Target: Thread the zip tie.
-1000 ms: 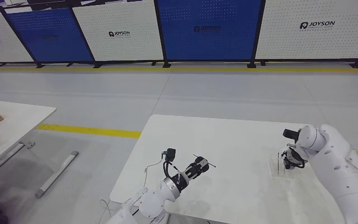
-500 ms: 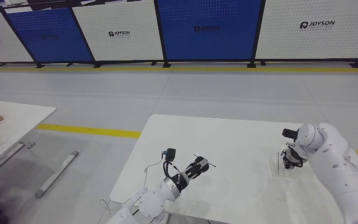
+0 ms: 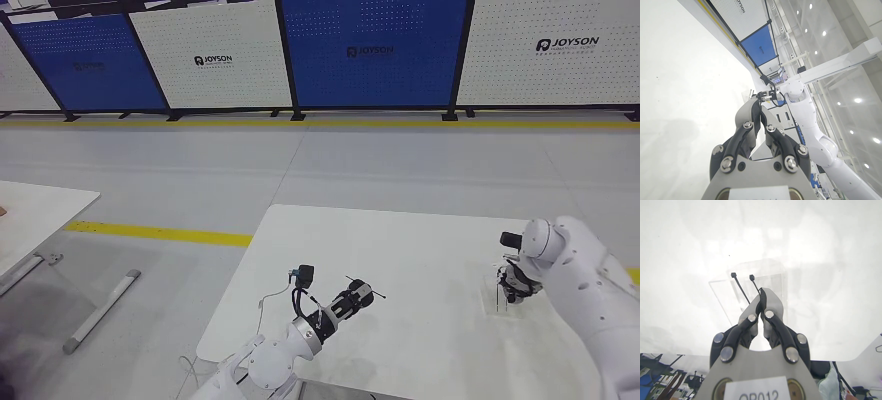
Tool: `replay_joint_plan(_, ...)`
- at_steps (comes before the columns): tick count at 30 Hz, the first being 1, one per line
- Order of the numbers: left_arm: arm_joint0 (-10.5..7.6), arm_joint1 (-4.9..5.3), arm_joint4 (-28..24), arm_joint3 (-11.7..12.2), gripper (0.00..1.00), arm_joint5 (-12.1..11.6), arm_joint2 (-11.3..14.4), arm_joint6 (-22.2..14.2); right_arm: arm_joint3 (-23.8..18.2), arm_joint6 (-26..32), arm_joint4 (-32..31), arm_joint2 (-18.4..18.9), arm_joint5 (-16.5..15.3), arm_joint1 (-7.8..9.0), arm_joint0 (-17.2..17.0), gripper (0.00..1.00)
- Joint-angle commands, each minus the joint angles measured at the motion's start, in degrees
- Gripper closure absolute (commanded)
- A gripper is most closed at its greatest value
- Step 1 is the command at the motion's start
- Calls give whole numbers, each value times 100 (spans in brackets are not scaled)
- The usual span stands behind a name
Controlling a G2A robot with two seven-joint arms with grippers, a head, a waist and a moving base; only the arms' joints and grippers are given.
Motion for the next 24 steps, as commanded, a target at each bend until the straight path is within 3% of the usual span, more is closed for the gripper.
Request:
replay_joint_plan(1,0,0,0,0,100,0,0,0,106,-32,18,-23,-25,-37,45,100)
replay_joint_plan(6,0,0,0,0,100,0,0,0,295,-88,49,-66,-90,-111,124,85)
replay_joint_plan(24,0,0,0,0,100,0,0,0,703,-172,-27,-129,-57,-249,314,81)
